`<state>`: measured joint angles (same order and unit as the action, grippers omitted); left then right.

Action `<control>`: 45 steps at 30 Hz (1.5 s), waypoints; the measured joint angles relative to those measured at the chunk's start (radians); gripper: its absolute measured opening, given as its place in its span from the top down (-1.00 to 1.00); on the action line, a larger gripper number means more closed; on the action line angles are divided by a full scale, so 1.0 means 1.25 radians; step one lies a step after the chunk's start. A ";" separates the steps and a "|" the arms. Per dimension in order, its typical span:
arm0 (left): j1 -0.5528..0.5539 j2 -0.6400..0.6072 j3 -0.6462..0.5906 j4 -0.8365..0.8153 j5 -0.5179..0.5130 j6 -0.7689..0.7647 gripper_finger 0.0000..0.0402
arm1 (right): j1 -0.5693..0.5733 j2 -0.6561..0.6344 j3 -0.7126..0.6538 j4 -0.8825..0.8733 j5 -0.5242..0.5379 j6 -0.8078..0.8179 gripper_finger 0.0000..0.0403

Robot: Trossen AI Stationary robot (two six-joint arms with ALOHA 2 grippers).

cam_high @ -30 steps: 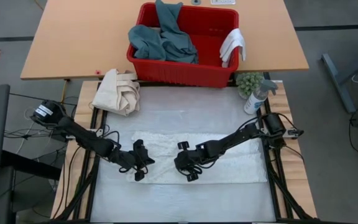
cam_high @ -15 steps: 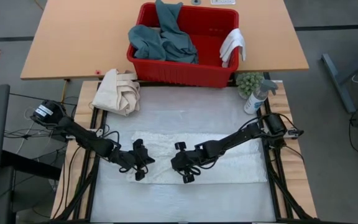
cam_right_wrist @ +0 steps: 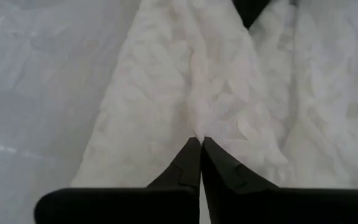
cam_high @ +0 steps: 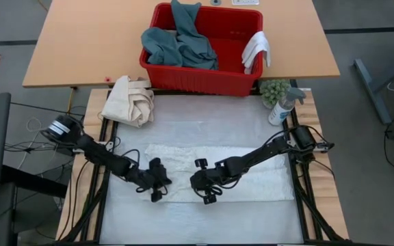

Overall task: Fold Laundry from Bin
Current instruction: Fold the white shirt

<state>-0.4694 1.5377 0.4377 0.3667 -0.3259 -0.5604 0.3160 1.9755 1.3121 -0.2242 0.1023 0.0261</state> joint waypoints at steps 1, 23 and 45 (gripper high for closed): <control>0.000 0.004 0.000 0.005 -0.001 -0.003 1.00 | 0.003 0.000 0.000 -0.001 -0.002 0.000 0.82; 0.001 -0.006 0.001 -0.011 -0.022 -0.083 1.00 | 0.028 -0.005 0.000 -0.059 -0.167 -0.027 0.65; 0.001 -0.029 0.000 -0.010 -0.042 -0.142 1.00 | 0.014 -0.023 0.103 -0.289 -0.172 -0.196 0.11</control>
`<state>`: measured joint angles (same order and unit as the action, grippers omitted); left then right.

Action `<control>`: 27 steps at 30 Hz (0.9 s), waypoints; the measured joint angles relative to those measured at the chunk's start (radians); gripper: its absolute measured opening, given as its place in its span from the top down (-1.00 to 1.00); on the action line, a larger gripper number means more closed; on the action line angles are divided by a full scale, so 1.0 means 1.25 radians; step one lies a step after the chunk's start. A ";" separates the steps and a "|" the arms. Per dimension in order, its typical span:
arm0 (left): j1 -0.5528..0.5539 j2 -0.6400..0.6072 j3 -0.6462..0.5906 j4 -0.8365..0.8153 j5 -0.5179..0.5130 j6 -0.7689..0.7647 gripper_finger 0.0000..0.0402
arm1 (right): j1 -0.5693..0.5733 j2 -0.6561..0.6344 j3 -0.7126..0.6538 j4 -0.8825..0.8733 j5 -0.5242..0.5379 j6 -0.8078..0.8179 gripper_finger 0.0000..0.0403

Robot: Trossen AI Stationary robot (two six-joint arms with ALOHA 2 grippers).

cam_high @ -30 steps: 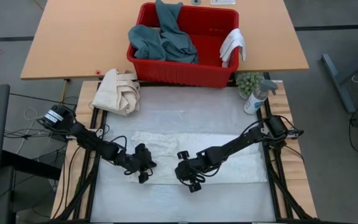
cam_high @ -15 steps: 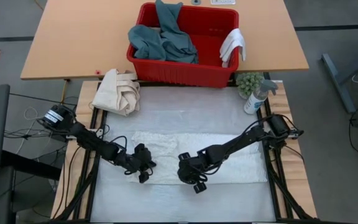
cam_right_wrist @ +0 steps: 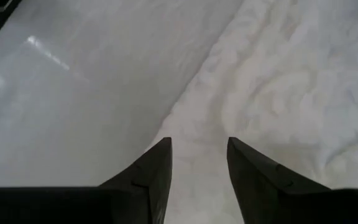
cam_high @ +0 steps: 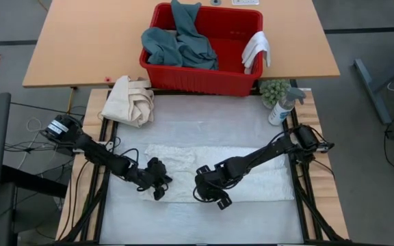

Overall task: Fold Laundry from Bin
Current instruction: Fold the white shirt

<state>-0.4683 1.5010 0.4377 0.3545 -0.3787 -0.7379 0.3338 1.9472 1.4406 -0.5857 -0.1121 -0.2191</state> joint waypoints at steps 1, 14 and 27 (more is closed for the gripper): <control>0.000 -0.011 0.000 -0.003 -0.001 0.004 1.00 | -0.002 0.000 0.000 -0.006 0.000 -0.010 0.11; -0.004 -0.174 0.000 -0.103 -0.021 0.010 1.00 | -0.048 -0.005 0.000 -0.003 0.069 -0.103 0.15; -0.079 -0.218 0.000 -0.127 -0.038 -0.028 1.00 | -0.063 0.002 0.000 0.047 0.091 -0.148 0.15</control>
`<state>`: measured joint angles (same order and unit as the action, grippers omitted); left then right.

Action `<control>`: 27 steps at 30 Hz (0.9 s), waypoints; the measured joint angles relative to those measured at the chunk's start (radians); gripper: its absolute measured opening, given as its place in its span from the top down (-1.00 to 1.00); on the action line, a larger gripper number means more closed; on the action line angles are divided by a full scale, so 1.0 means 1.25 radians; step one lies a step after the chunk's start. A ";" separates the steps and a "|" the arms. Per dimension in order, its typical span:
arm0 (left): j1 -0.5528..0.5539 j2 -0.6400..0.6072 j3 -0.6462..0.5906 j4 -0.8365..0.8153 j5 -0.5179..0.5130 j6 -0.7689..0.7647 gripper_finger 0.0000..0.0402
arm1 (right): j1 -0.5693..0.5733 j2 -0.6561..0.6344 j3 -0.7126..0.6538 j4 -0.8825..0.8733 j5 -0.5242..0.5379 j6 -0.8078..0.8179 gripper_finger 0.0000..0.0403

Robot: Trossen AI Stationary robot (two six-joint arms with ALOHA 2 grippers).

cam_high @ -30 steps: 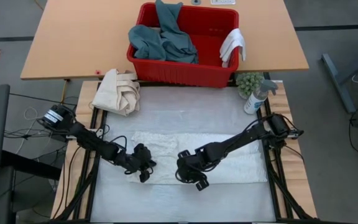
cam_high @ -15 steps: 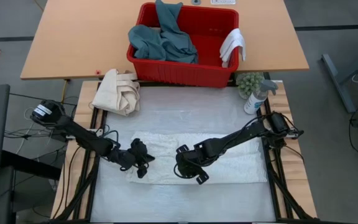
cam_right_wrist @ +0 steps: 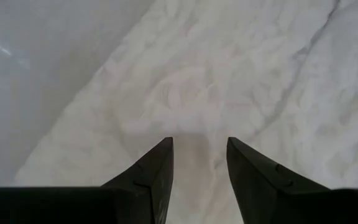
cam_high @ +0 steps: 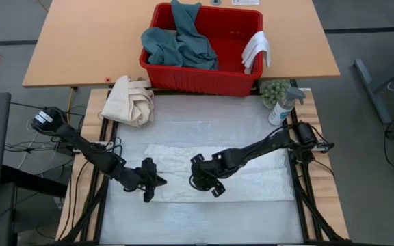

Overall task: Fold Laundry from Bin
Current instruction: Fold the white shirt

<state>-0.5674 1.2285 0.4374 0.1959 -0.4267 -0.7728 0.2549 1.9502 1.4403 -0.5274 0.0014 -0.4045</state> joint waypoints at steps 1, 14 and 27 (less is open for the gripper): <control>0.000 0.000 0.000 -0.004 -0.007 0.000 1.00 | 0.000 0.001 -0.005 0.007 0.000 -0.008 0.15; 0.000 0.000 0.000 -0.006 -0.042 0.001 1.00 | -0.024 0.001 -0.023 0.075 -0.004 -0.031 0.31; 0.000 0.000 0.000 -0.022 -0.045 0.001 1.00 | -0.023 0.001 -0.026 0.070 -0.026 -0.027 0.42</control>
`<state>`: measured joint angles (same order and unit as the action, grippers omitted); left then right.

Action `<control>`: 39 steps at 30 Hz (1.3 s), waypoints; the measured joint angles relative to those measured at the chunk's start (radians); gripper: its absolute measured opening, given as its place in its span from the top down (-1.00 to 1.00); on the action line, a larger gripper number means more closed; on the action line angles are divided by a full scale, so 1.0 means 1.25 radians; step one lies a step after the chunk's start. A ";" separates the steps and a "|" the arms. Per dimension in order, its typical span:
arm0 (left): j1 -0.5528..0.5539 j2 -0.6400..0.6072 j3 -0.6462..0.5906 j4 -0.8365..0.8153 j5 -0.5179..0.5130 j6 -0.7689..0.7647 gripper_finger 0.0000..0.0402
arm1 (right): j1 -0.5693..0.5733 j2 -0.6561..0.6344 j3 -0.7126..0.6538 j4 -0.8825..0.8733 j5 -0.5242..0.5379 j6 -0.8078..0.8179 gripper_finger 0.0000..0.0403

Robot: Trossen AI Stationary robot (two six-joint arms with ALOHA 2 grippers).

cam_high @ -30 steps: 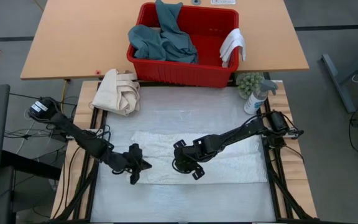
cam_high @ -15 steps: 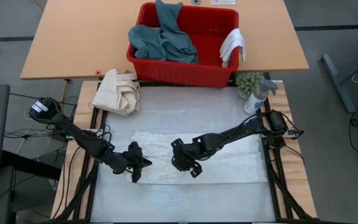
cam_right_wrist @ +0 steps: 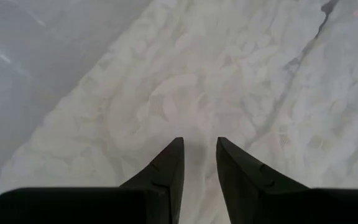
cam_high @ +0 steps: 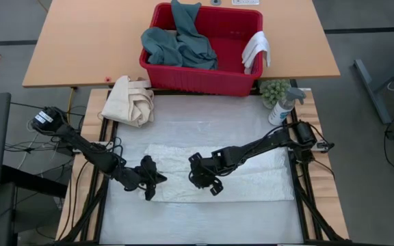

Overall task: Fold Laundry from Bin
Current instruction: Fold the white shirt

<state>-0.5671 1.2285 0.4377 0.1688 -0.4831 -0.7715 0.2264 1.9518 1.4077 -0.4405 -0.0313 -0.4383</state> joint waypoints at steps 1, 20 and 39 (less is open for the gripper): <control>0.000 0.000 0.000 -0.001 0.000 0.000 1.00 | 0.000 0.000 -0.007 0.009 0.000 0.000 0.42; 0.000 0.000 0.000 -0.002 -0.025 0.003 1.00 | -0.005 0.000 -0.036 0.039 0.002 -0.003 0.74; 0.000 0.000 0.000 -0.004 -0.072 -0.009 1.00 | -0.039 0.000 -0.036 -0.035 0.087 0.148 0.90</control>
<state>-0.5667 1.2285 0.4377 0.1635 -0.5736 -0.7824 0.1771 1.9522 1.3621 -0.4847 0.0769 -0.2539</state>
